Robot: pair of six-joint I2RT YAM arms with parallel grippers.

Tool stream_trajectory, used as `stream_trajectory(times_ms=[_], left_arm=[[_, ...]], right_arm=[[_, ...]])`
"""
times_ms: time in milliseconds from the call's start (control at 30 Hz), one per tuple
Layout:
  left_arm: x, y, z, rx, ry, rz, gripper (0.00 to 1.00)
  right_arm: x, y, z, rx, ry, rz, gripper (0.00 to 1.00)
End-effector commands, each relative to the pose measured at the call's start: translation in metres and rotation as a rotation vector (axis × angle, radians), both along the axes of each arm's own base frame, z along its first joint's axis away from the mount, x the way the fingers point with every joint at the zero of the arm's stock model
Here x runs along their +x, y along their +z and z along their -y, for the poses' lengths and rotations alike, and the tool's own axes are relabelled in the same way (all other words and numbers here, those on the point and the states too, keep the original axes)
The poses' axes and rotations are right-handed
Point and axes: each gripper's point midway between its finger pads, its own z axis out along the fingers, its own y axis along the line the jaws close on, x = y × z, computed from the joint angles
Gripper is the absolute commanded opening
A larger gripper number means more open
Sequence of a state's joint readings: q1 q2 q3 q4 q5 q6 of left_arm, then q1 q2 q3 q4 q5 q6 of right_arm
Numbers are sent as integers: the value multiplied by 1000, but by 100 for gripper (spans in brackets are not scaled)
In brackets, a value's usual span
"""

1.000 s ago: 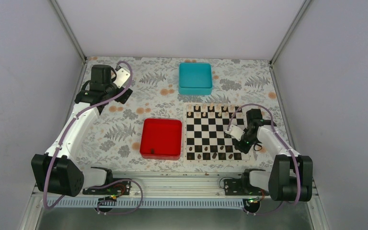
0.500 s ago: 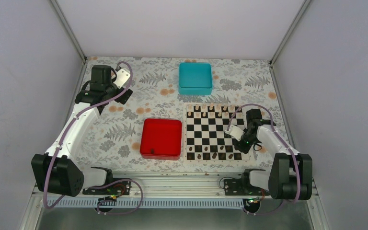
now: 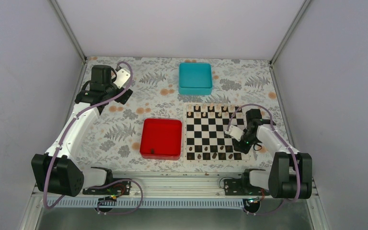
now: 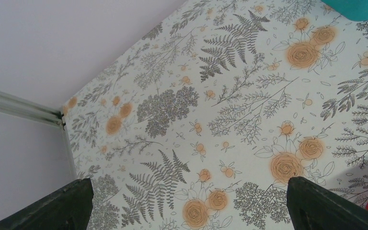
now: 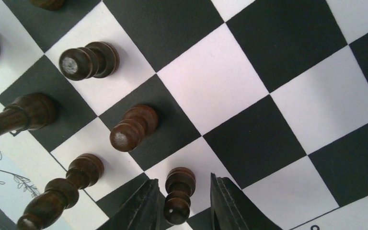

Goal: Set up the chess pieces on the board
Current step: Place the chess piece on the chessboard, then adjust the storage box at the center of the board.

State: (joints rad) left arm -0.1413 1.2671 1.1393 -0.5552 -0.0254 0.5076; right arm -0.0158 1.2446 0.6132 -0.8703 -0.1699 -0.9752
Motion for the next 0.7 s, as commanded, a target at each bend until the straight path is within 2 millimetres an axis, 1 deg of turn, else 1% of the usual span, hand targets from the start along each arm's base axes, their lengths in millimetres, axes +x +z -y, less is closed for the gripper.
stream_trajectory(times_ms=[0, 100, 267, 300, 367, 400, 467, 500, 533, 600, 667], left_arm=[[-1, 0, 0, -14, 0, 7, 100], [0, 0, 0, -14, 0, 7, 100], [0, 1, 1, -18, -4, 9, 100], [0, 3, 1, -19, -7, 12, 100], [-1, 2, 4, -23, -22, 10, 100], [0, 1, 5, -23, -31, 3, 100], [1, -4, 8, -18, -47, -14, 100], [2, -6, 9, -14, -58, -21, 100], [3, -8, 10, -8, -68, -28, 100], [6, -16, 11, 16, -85, -51, 99], [9, -24, 9, 46, -98, -76, 94]], right_arm=[[7, 13, 2, -1, -3, 29, 31], [14, 27, 1, 3, -2, 59, 34], [31, 59, -1, 14, 2, 108, 36], [36, 67, -1, 15, 1, 122, 37], [47, 85, -8, 28, 9, 144, 38], [57, 99, -14, 34, 18, 171, 38], [70, 119, -32, 39, 45, 197, 39], [74, 127, -43, 40, 61, 203, 39], [76, 133, -58, 43, 89, 201, 38], [73, 141, -93, 52, 154, 177, 35], [63, 140, -128, 57, 229, 127, 28]])
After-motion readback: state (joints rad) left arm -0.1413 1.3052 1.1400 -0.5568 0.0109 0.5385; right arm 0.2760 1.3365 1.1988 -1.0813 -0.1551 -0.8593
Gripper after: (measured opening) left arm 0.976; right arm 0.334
